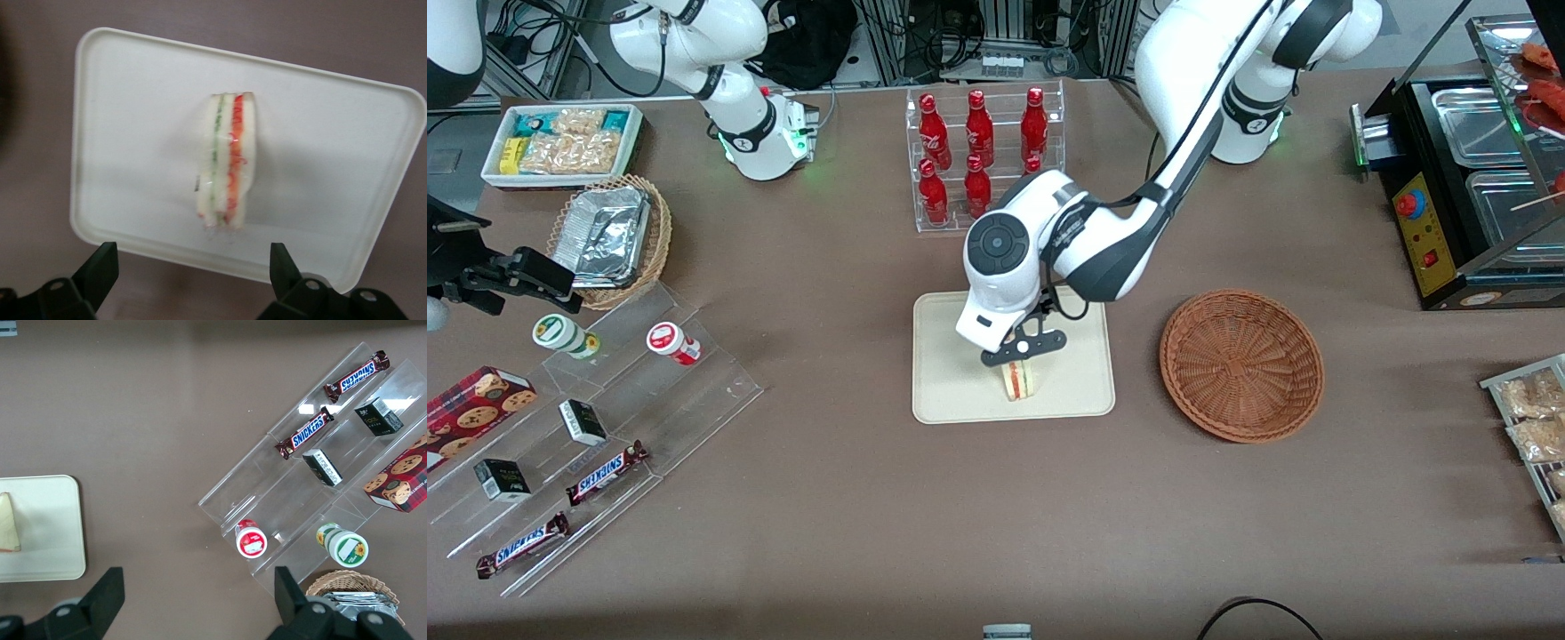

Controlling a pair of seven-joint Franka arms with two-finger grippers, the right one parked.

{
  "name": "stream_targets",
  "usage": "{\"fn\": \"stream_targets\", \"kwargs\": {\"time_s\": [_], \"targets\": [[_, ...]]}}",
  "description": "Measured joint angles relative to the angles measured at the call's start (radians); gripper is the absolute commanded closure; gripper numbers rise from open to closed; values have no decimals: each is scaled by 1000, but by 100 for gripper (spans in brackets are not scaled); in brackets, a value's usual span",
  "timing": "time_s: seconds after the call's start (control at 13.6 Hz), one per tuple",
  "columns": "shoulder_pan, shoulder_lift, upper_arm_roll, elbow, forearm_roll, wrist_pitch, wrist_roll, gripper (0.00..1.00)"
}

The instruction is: Place sandwich from basket to tray

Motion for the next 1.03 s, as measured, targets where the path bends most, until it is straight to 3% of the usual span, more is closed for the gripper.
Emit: {"fn": "stream_targets", "kwargs": {"time_s": [0.37,1.03], "targets": [[51,-104,71,-115,7,-46,72,0],[318,-381,76,-418,7,-61,510,0]]}}
